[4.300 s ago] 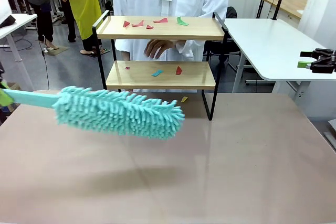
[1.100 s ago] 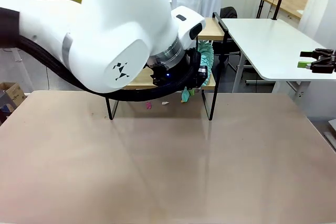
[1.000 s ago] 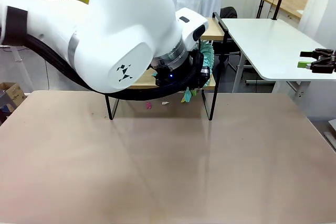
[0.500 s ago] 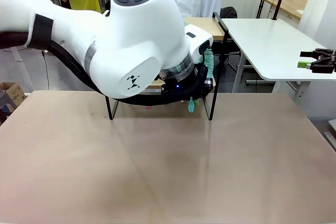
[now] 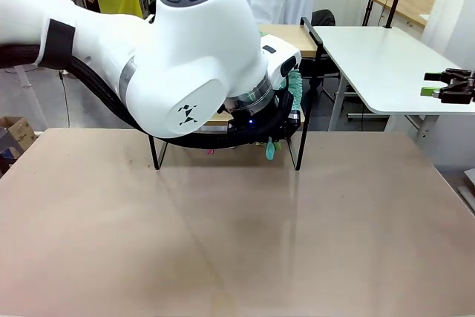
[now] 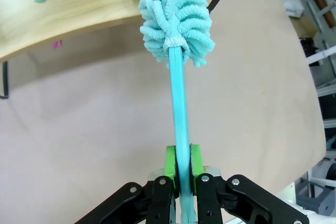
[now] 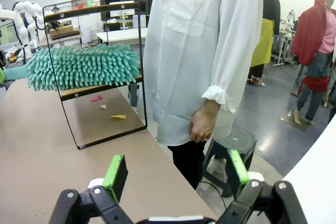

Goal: Clean the shelf.
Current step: Clean the specific section of the Shelf indicated by the human with the Duster.

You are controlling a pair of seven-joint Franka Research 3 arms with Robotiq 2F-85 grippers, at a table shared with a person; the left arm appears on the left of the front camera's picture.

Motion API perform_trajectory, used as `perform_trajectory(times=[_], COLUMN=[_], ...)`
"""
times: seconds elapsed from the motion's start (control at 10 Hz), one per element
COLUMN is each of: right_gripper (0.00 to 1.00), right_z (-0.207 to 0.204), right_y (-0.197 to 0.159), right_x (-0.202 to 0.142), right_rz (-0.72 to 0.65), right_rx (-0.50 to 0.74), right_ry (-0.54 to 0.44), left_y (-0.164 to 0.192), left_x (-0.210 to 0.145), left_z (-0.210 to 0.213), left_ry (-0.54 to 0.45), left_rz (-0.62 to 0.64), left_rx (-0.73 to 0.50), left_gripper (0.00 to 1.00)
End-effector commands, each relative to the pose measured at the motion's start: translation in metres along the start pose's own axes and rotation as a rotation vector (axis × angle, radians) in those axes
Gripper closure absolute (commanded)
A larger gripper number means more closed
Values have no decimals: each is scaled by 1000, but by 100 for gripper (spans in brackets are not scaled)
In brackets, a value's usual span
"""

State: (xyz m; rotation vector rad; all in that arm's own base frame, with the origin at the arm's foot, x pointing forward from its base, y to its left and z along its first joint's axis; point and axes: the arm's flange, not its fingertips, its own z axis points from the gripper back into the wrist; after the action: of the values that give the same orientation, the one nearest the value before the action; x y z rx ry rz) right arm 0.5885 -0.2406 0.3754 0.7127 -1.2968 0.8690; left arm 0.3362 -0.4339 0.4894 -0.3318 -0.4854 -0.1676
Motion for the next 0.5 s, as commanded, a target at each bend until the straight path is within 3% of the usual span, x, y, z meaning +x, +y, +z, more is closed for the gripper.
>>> perform_trajectory(times=[0.0, 0.4], right_gripper=[0, 0], right_z=[-2, -2], right_y=[0, 0], right_x=[4, 4], right_rz=[7, 7], right_rx=[-2, -2], right_ry=[3, 3], left_y=[17, 64], left_x=[5, 8], left_z=[4, 12], left_ry=[63, 104], left_rz=[10, 43], left_rx=[30, 161], left_gripper=[87, 87])
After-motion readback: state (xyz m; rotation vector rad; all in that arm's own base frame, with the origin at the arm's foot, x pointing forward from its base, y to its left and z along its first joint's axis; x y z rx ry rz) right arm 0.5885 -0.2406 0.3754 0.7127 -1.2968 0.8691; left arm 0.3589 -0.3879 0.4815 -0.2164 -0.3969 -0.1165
